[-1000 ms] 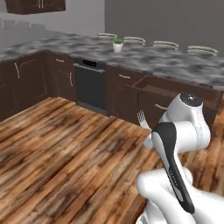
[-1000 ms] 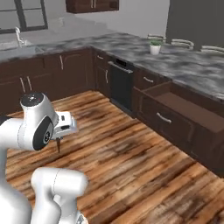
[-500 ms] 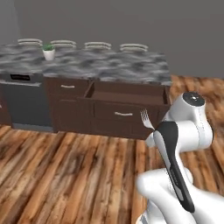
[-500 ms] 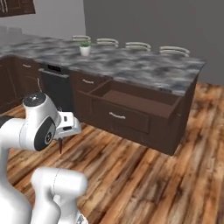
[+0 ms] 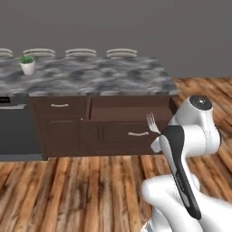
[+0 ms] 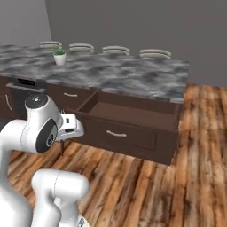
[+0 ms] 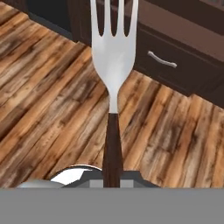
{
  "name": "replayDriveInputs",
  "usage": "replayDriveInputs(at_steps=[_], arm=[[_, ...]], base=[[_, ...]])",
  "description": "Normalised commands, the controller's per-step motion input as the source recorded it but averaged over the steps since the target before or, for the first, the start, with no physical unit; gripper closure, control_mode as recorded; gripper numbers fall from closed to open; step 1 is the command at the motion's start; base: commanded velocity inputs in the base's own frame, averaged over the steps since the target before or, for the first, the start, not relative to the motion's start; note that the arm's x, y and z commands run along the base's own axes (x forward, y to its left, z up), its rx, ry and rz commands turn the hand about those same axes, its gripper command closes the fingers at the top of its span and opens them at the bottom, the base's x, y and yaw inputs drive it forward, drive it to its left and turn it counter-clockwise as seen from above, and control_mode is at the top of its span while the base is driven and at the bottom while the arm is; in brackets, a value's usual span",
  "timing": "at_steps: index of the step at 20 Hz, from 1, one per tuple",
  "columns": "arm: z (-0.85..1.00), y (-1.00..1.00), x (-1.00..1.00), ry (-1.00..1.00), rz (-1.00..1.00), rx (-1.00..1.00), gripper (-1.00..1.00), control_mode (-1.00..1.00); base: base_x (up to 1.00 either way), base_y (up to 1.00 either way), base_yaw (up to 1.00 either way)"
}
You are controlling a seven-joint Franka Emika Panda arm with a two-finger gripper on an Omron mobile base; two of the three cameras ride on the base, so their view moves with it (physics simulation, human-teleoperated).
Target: Organize the utensils by type. Pick up the wooden spoons from the counter and place them in the open cabinet. Then pick up the metallic utensils from the counter and place them in the open drawer.
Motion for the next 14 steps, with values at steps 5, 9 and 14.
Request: replayDriveInputs(at_steps=[5,9,14], arm=[[0.00,0.00,0.00,0.00,0.00,0.00,1.00,1.00],[0.00,0.00,0.00,0.00,0.00,0.00,1.00,1.00],[0.00,0.00,0.00,0.00,0.00,0.00,1.00,1.00]], base=[[0.50,0.96,-0.25],[0.22,1.00,-0.18],[0.36,0.94,-0.30]])
